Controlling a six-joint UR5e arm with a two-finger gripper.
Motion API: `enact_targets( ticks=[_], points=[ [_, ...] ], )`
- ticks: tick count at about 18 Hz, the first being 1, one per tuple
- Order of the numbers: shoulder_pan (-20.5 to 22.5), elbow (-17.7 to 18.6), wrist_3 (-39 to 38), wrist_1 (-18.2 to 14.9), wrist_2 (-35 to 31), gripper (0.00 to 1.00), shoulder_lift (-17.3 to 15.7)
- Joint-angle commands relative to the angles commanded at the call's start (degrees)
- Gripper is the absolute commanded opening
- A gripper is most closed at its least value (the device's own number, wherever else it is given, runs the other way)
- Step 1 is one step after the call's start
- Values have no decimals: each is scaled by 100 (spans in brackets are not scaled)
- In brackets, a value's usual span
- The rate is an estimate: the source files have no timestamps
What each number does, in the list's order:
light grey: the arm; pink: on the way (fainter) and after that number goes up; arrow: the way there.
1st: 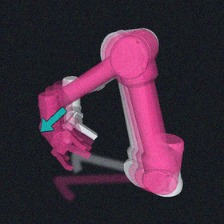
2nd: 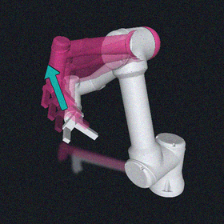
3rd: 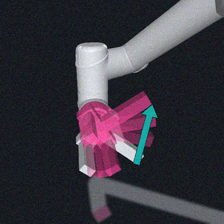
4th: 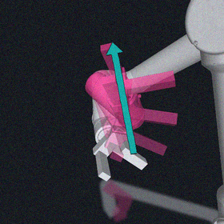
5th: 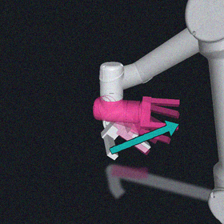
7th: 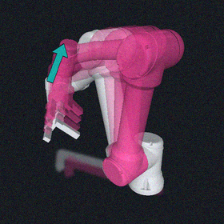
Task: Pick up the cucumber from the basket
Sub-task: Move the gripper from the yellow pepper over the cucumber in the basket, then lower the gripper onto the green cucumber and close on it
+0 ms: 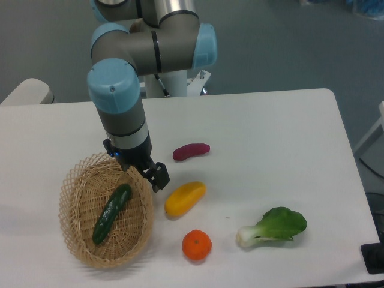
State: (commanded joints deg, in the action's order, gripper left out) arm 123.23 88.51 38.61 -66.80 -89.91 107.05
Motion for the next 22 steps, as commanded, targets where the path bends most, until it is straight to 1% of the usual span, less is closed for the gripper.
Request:
enact_targets(
  ticks=[2, 5, 11, 13, 16, 20, 22],
  points=[
    [-35, -35, -414, 0, 0, 100, -9],
    [-106, 8, -705, 0, 0, 100, 0],
    [-378, 53, -846, -9, -62, 100, 360],
    [-440, 53, -1152, 0, -53, 100, 439],
    [-510, 53, -1189, 61, -27, 100, 553],
    [-580, 70, -1163, 640, -53, 100, 852],
    [-581, 88, -875, 887, -62, 100, 1036]
  ],
)
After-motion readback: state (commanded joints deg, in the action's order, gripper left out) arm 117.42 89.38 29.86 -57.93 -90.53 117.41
